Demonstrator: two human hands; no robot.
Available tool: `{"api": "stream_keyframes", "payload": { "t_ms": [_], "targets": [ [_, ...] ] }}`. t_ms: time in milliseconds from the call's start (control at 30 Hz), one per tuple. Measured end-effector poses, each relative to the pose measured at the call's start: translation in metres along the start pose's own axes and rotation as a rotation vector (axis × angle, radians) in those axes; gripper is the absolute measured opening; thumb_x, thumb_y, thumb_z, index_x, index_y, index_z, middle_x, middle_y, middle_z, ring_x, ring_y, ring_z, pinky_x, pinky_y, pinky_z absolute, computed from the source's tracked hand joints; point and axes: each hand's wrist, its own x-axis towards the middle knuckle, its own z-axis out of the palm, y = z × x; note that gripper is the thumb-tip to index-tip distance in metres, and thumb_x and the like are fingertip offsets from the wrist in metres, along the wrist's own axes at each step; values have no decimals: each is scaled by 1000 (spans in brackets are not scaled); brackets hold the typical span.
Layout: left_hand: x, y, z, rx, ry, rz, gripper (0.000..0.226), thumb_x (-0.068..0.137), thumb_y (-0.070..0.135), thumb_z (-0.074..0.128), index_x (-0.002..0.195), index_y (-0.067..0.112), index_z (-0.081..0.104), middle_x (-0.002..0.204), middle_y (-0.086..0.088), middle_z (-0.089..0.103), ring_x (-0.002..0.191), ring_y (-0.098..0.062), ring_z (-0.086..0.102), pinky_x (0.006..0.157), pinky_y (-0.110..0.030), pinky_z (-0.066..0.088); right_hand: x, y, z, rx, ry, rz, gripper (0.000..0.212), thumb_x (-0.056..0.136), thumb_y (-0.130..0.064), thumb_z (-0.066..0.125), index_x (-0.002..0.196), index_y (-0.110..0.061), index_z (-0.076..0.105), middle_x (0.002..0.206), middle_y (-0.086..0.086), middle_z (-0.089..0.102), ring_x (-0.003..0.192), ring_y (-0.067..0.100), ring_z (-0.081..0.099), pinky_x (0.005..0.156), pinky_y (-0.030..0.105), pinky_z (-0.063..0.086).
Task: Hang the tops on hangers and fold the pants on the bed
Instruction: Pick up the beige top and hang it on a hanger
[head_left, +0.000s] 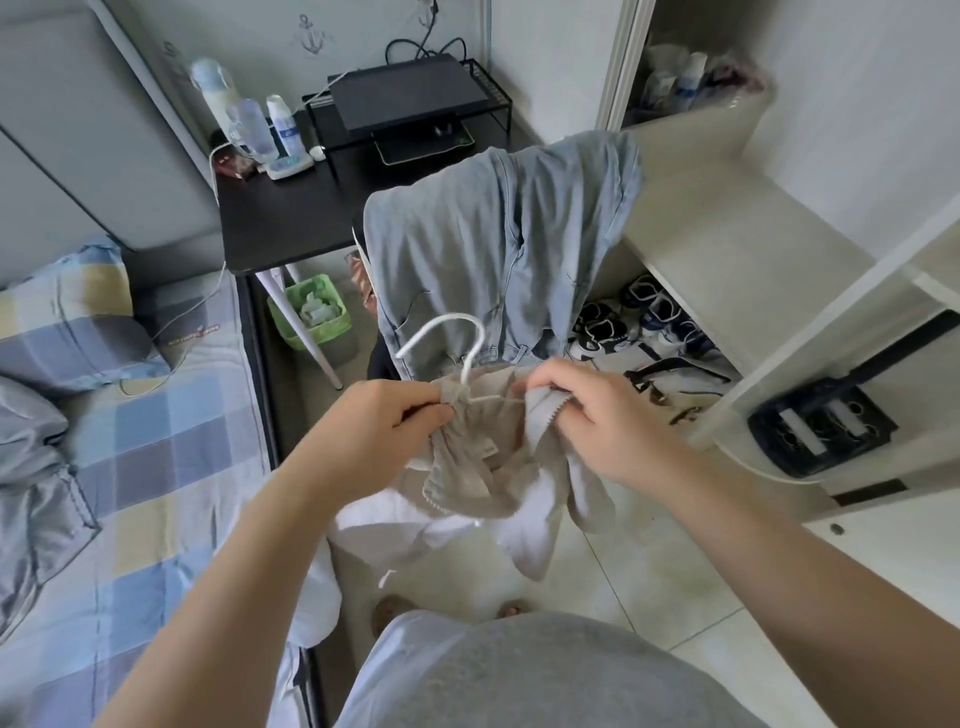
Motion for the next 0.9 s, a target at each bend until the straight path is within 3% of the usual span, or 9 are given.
{"api": "stream_keyframes", "payload": {
  "t_ms": [167,267,333,433,533,633,700,800,900],
  "targets": [
    [7,16,17,-6,31,59,22,97,24,63,86,6,70,61,-8,59,52,-13,43,54,-27,37,11,-22,11,71,-46,133,16,98,-4,49,97,-16,60,86,-6,67,82,11,62,77,35,50],
    [7,10,15,-73,145,41,4,90,23,75,89,27,72,75,15,70,74,-1,63,73,-18,49,11,-16,4,216,-61,235,11,98,-7,51,94,-13,59,78,-16,61,74,-1,54,71,18,42],
    [9,1,16,23,271,18,17,85,27,79,100,26,73,98,13,70,100,-15,62,93,-34,48,9,-13,1,335,-66,311,5,93,-8,59,91,-12,56,69,-18,52,63,-2,45,63,10,36],
    [8,0,23,148,547,-34,31,81,33,82,106,21,70,116,3,61,112,-29,50,99,-44,38,6,-12,-2,514,-92,356,22,81,-11,65,101,-7,55,73,-7,47,65,6,43,64,13,36],
    [3,8,38,95,674,4,44,79,46,76,103,12,62,110,-4,58,104,-28,52,91,-41,41,12,-18,-2,650,-85,374,35,77,-20,62,108,-4,58,77,-5,51,71,9,48,70,18,38],
    [1,17,51,-101,469,-109,59,68,59,75,107,21,52,109,9,55,95,-9,57,79,-38,52,18,-22,3,524,56,405,30,86,-41,59,95,-14,66,63,-16,52,64,0,51,66,15,38],
    [4,17,59,-167,447,-181,59,70,53,76,111,20,49,115,9,53,91,-9,61,74,-42,56,20,-23,7,505,115,399,28,94,-36,57,93,-10,68,58,-10,44,54,5,42,55,19,34],
    [17,15,64,-239,455,-237,40,84,38,75,110,19,52,107,9,60,90,-13,62,77,-40,54,21,-24,9,438,120,353,24,101,-23,51,89,-13,70,52,-12,38,50,6,35,52,21,29],
    [27,5,57,-395,464,-295,11,93,20,64,85,23,55,71,16,64,67,-5,60,59,-23,47,20,-19,7,369,107,321,29,103,-16,47,87,-19,70,53,-4,36,51,11,33,54,29,28]
  ]
}}
